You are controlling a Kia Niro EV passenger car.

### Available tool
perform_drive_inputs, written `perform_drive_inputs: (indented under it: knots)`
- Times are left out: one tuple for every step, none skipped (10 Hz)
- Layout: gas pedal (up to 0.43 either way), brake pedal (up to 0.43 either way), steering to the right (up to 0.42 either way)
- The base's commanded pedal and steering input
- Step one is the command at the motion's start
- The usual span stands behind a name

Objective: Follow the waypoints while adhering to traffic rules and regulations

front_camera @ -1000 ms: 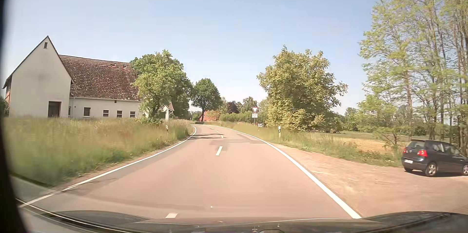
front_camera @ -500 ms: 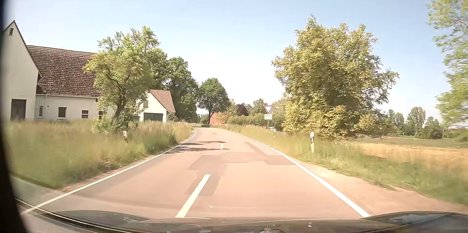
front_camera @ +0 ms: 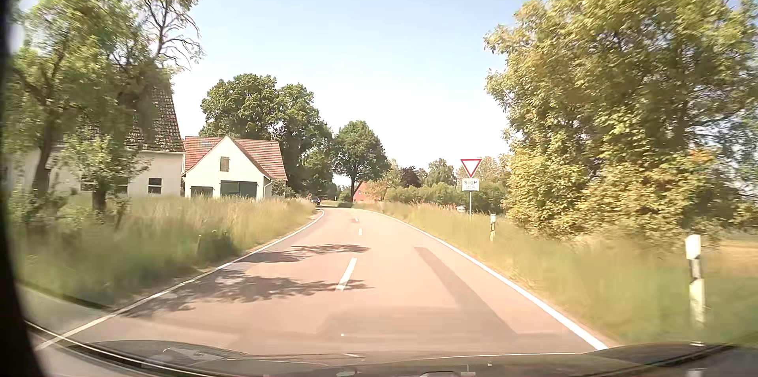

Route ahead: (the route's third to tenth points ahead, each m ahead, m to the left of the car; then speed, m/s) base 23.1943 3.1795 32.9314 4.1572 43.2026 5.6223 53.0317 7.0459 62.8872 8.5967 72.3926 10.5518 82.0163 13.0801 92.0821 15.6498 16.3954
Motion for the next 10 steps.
perform_drive_inputs:
  knots:
    - [0.177,0.000,-0.021]
    - [0.177,0.000,-0.021]
    - [0.177,0.000,-0.021]
    - [0.177,0.000,-0.020]
    - [0.177,0.000,-0.019]
    - [0.177,0.000,-0.018]
    - [0.177,0.000,-0.016]
    - [0.177,0.000,-0.015]
    - [0.177,0.000,-0.015]
    - [0.177,0.000,-0.014]
